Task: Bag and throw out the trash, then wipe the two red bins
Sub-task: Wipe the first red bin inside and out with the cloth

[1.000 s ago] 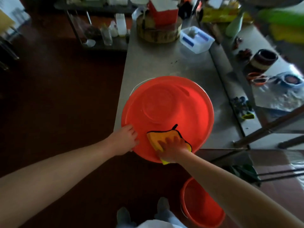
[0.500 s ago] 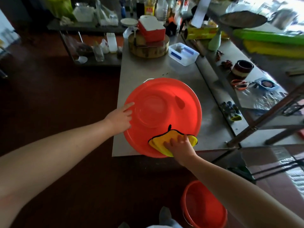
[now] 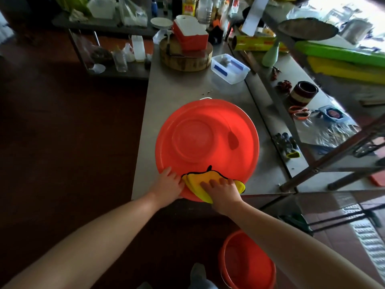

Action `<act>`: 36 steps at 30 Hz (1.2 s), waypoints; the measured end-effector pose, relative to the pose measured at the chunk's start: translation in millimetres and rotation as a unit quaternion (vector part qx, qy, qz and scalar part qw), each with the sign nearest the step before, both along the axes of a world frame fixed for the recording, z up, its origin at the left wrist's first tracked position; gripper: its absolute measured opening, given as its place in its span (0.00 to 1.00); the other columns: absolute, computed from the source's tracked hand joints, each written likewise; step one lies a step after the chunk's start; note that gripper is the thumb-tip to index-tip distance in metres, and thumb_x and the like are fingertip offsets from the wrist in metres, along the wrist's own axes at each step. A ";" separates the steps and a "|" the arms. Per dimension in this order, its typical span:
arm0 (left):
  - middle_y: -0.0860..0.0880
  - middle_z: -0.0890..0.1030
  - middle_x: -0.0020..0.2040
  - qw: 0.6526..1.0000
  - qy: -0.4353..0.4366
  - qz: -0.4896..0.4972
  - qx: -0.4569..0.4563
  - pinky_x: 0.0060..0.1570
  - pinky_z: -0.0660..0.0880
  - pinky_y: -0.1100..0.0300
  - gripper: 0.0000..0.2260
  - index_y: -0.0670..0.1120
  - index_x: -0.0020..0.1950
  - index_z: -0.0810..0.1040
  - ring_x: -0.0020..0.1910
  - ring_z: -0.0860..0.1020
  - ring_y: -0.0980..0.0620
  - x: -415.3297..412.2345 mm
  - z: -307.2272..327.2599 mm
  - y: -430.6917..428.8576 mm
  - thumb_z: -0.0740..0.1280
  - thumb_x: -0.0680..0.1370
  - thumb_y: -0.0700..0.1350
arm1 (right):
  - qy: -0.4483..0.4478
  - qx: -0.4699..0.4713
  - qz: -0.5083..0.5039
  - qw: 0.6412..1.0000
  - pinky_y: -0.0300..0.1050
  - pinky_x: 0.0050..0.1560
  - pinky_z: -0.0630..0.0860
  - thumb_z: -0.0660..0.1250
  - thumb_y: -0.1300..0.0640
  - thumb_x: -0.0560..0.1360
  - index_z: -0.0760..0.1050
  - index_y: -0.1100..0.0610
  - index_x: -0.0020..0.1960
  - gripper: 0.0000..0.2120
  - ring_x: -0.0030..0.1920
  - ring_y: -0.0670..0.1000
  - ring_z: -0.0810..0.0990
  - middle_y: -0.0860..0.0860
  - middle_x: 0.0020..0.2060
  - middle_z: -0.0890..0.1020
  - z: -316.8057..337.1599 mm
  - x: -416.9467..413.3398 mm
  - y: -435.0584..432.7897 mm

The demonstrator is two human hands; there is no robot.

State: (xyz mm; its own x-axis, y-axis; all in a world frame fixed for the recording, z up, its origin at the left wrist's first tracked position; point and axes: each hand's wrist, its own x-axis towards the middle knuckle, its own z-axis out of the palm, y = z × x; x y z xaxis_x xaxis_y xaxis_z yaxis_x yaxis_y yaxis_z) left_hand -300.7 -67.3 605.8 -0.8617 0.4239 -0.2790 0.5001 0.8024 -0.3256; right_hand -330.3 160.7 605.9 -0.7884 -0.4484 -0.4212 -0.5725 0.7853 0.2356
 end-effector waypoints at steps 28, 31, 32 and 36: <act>0.42 0.86 0.46 0.997 0.022 -0.068 -0.019 0.58 0.79 0.47 0.15 0.47 0.54 0.85 0.48 0.84 0.41 5.4 -4.6 8.2 0.77 0.69 0.48 | -0.141 -0.121 -0.130 0.974 0.66 0.76 0.51 0.44 0.33 0.81 0.47 0.44 0.82 0.33 0.81 0.58 0.51 0.48 0.82 0.50 -97.7 -77.6 -49.6; 0.42 0.86 0.47 0.999 -0.002 -0.052 -0.005 0.55 0.80 0.48 0.17 0.47 0.52 0.87 0.48 0.85 0.42 9.5 -7.7 12.0 0.78 0.66 0.50 | -0.132 -0.107 -0.133 0.976 0.67 0.76 0.49 0.46 0.35 0.83 0.46 0.45 0.83 0.32 0.81 0.60 0.49 0.50 0.82 0.49 -111.0 -97.8 -54.9; 0.42 0.86 0.49 0.999 -0.007 -0.047 -0.013 0.57 0.79 0.49 0.16 0.46 0.54 0.86 0.50 0.85 0.43 11.1 -11.5 13.4 0.76 0.68 0.50 | -0.138 -0.091 -0.134 0.977 0.67 0.77 0.48 0.47 0.35 0.83 0.45 0.45 0.83 0.32 0.81 0.61 0.47 0.51 0.83 0.48 -113.6 -104.4 -54.2; 0.35 0.80 0.62 0.999 -0.023 -0.018 -0.040 0.67 0.73 0.43 0.18 0.43 0.66 0.79 0.61 0.80 0.37 18.4 -25.7 18.4 0.64 0.79 0.50 | -0.075 -0.120 -0.143 0.980 0.62 0.76 0.56 0.56 0.36 0.80 0.60 0.47 0.79 0.31 0.78 0.63 0.56 0.58 0.79 0.59 -107.5 -132.0 -33.1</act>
